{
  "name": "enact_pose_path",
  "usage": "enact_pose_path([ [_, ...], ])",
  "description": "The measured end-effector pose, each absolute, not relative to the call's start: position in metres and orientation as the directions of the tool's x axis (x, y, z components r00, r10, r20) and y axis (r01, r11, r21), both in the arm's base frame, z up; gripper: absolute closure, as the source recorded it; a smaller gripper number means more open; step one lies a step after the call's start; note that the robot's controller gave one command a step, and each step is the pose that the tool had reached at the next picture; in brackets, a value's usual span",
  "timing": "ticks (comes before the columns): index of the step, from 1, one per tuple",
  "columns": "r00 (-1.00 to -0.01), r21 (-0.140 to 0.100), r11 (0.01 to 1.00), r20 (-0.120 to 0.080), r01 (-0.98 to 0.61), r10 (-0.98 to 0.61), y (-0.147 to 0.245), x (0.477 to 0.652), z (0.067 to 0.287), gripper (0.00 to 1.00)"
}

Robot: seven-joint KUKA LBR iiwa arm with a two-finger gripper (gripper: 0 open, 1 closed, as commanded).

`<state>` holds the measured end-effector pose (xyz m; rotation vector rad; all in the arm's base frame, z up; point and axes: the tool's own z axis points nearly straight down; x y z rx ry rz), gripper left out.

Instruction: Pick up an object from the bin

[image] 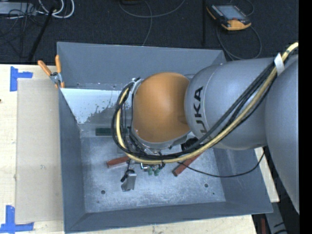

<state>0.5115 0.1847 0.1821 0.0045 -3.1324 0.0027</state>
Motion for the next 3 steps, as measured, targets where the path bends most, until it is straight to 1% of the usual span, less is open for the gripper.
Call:
enact_pose_path([
  [1,-0.993,-0.001,0.993,0.004,-0.12,-0.12,0.176,0.58,0.065,0.0],
  [2,-0.993,0.0,0.993,0.001,-0.116,-0.116,0.177,0.581,0.07,1.0],
  [3,-0.993,0.001,0.993,-0.01,-0.121,-0.121,0.167,0.6,0.206,1.0],
])
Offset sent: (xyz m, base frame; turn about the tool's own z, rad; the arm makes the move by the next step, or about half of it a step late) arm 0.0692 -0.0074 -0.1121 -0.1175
